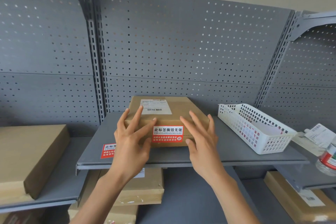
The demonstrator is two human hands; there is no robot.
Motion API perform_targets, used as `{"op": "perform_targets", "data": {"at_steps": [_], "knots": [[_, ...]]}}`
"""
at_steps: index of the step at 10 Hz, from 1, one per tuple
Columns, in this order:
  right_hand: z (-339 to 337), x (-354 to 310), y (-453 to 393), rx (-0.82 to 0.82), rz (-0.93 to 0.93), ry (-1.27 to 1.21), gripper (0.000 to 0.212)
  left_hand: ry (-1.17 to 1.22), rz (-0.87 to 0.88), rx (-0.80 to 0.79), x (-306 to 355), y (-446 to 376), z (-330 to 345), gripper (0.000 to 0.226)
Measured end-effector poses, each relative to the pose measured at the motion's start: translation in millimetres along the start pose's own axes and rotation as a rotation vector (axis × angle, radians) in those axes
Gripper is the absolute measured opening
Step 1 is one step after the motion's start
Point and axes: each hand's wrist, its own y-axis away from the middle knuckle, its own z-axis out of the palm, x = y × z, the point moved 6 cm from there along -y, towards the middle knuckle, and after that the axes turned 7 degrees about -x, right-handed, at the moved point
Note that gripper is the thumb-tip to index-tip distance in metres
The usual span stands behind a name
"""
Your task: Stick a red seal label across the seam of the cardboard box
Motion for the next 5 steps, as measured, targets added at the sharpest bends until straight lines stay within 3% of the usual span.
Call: {"op": "perform_targets", "data": {"at_steps": [2, 5], "knots": [[16, 14, 16, 0.026, -0.057, -0.100, 0.045, 0.053, 0.012, -0.007, -14, 18, 10, 0.051], [-19, 28, 39, 0.112, 0.074, -0.394, 0.031, 0.011, 0.034, -0.007, -21, 18, 2, 0.038]]}}
